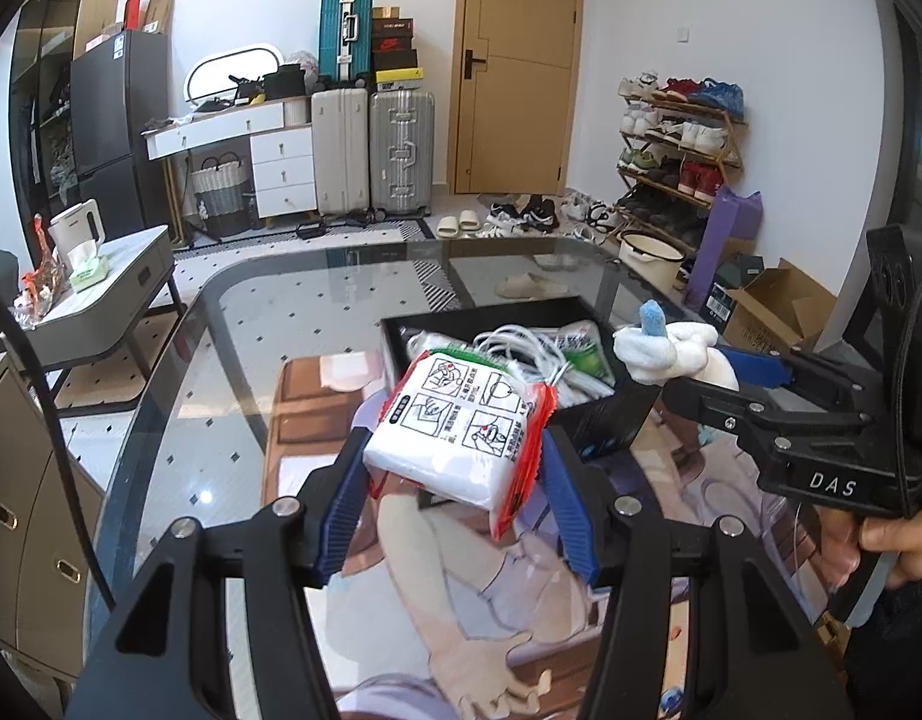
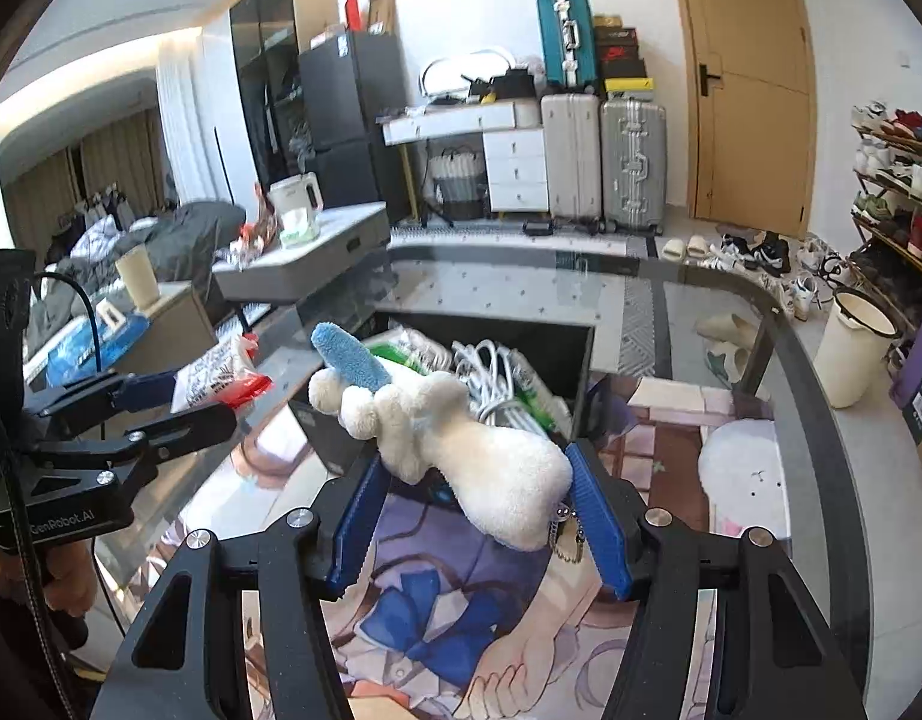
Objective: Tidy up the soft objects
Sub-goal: 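Carry the packet and plush toy over the black box with both grippers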
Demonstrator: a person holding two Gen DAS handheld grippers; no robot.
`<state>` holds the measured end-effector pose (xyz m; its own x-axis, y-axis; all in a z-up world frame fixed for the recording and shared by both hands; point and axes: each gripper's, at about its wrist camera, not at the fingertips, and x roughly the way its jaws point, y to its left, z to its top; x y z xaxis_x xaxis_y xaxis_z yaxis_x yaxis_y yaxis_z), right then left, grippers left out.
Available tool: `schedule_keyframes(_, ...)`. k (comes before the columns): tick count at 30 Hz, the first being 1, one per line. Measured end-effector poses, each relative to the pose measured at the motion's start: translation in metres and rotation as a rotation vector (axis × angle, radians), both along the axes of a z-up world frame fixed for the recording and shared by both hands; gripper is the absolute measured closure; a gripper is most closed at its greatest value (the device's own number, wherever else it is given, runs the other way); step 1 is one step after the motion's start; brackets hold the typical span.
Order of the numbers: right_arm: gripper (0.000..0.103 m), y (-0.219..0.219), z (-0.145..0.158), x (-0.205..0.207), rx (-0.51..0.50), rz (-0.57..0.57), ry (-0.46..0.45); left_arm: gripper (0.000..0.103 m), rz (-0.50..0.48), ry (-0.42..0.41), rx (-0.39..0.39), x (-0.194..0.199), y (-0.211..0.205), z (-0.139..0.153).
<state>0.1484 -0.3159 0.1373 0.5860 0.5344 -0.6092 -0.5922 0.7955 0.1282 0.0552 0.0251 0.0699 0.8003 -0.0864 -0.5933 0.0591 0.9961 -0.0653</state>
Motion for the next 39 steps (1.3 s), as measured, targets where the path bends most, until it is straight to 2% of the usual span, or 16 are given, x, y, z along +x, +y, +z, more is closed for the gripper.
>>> schedule_keyframes(8, 0.042, -0.003, 0.005, 0.000, 0.014, -0.024, -0.022, 0.048, -0.011, -0.031, 0.044, 0.010, -0.011, 0.009)
schedule_keyframes(23, 0.042, -0.014, 0.022, 0.014, 0.063, -0.085, -0.071, 0.048, -0.005, -0.078, 0.029, 0.039, -0.009, 0.018)
schedule_keyframes(39, 0.042, 0.010, 0.022, 0.038, 0.013, -0.081, -0.075, 0.048, -0.010, -0.066, -0.004, 0.067, 0.003, 0.003)
